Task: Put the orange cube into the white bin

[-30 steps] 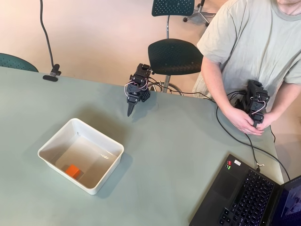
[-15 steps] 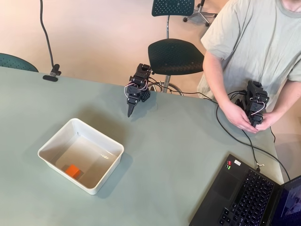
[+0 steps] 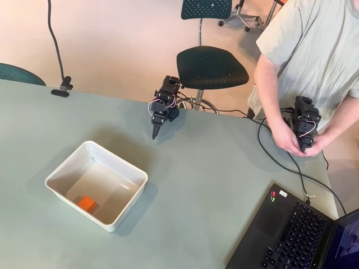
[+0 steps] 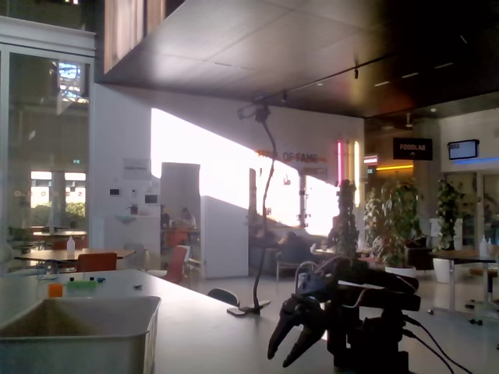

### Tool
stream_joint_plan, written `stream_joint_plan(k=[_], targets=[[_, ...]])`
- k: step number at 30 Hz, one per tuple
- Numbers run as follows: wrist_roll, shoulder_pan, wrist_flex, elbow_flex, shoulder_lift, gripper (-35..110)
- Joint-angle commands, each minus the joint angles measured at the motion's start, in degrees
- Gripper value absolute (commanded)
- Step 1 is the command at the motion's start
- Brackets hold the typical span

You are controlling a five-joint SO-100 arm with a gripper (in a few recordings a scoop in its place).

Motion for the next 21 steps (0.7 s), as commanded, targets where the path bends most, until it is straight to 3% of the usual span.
stream_joint_plan(k=[1, 5, 21], targets=[[-0.26, -0.35, 0.0, -0.18, 0.88, 8], [0.0, -0.35, -0.7, -0.18, 0.88, -3], [0.09, -0.35, -0.62, -0.18, 0.88, -3]])
